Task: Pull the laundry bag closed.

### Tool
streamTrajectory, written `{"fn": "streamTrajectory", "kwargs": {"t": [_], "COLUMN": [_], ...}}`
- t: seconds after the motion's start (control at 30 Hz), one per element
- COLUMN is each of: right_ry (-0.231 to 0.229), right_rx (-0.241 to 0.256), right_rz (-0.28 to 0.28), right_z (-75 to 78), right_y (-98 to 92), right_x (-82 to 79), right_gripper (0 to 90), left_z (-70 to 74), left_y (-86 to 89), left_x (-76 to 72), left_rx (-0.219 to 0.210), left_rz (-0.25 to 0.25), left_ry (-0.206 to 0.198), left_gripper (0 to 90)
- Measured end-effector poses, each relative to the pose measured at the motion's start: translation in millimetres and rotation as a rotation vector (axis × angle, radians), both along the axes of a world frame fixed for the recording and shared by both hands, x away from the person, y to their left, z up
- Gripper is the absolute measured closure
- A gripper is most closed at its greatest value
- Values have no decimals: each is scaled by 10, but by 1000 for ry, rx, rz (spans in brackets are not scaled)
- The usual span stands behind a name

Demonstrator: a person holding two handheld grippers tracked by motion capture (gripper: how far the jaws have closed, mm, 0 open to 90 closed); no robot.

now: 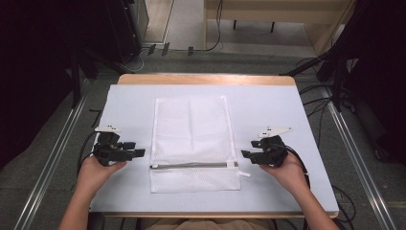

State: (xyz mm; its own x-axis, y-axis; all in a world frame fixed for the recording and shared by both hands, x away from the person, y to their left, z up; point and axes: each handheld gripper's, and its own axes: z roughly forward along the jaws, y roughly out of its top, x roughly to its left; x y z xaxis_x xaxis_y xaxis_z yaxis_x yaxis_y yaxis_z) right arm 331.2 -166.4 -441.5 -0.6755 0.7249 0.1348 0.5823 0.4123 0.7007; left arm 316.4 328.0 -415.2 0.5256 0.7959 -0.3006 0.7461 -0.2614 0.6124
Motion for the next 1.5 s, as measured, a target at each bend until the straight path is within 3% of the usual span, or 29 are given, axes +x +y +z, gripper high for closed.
{"fn": "streamTrajectory", "kwargs": {"t": [0.53, 0.77, 1.1, 1.5], "right_ry": [-7, -1, 0, 19], "right_rx": [-22, -10, -22, -4], "right_rz": [90, 120, 201, 253], "right_z": [113, 203, 203, 199], "right_y": [389, 615, 955, 1282], "right_x": [-16, 10, 6, -31], "right_gripper": [462, 469, 499, 574], "left_z": [2, 7, -51, -47], "left_y": [32, 38, 65, 82], "left_x": [-41, -47, -17, -15], "left_rx": [7, 4, 6, -1], "left_rz": [-10, -6, -9, -2], "left_ry": [10, 5, 12, 3], "left_gripper": [386, 390, 402, 405]}}
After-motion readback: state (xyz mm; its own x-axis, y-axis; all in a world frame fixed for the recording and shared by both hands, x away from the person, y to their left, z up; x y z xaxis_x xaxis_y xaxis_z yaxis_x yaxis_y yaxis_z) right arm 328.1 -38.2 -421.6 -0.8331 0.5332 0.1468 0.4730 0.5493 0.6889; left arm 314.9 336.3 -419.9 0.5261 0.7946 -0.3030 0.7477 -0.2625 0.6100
